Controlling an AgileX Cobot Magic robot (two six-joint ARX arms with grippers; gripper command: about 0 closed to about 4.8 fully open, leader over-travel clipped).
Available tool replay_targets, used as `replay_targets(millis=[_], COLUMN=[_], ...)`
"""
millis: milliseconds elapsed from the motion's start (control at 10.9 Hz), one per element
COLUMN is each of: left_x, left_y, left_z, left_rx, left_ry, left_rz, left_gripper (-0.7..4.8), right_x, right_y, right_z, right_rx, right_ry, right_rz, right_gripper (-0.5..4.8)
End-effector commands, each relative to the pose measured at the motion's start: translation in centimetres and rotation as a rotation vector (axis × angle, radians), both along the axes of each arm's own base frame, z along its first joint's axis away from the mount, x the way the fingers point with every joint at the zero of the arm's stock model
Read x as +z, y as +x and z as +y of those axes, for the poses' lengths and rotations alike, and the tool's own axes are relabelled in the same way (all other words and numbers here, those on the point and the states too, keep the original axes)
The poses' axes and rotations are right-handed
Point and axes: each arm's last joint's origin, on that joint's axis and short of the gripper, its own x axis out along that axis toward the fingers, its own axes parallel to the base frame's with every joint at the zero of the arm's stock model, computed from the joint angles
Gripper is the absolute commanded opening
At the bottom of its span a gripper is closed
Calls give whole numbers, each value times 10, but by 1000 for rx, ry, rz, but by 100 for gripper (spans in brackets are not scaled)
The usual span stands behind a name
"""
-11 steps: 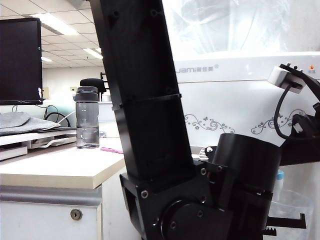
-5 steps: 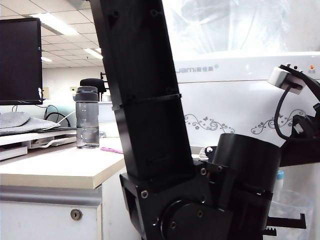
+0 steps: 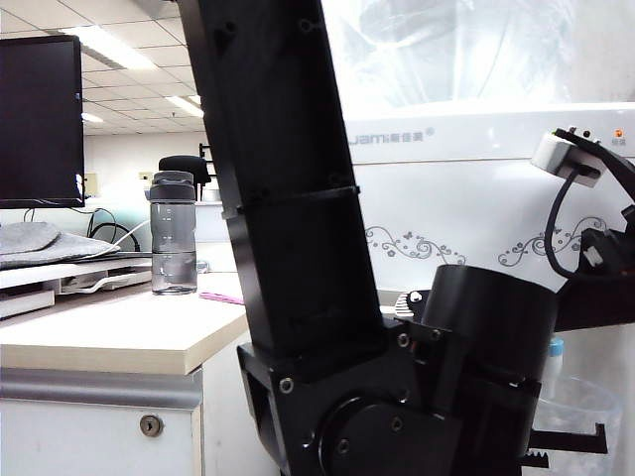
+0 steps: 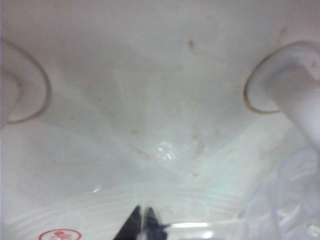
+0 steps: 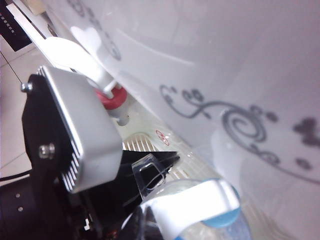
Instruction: Pick up the plastic mug from the left desk, go to the cold water outlet of the water dispenser, press the vertical switch to get some water, then put the mug back on the desk.
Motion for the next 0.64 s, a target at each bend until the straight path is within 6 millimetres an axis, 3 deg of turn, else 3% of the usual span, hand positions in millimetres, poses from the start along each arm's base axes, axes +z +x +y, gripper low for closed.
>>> replay_targets(millis=[92,644], left_x=[11,11], left_y=[1,1], left_z=[-4,-4], left_rx=[9,9], left_ry=[-73,-73], left_rz=[-34,-34], left_gripper=[-6,-6], right_x=[-7,-11], right_y=[-4,-6], right_z=[-1,5], right_rx=[-9,20], right_ry=[-38,-76], right_rz=[59,71], right_gripper=[-1,-1])
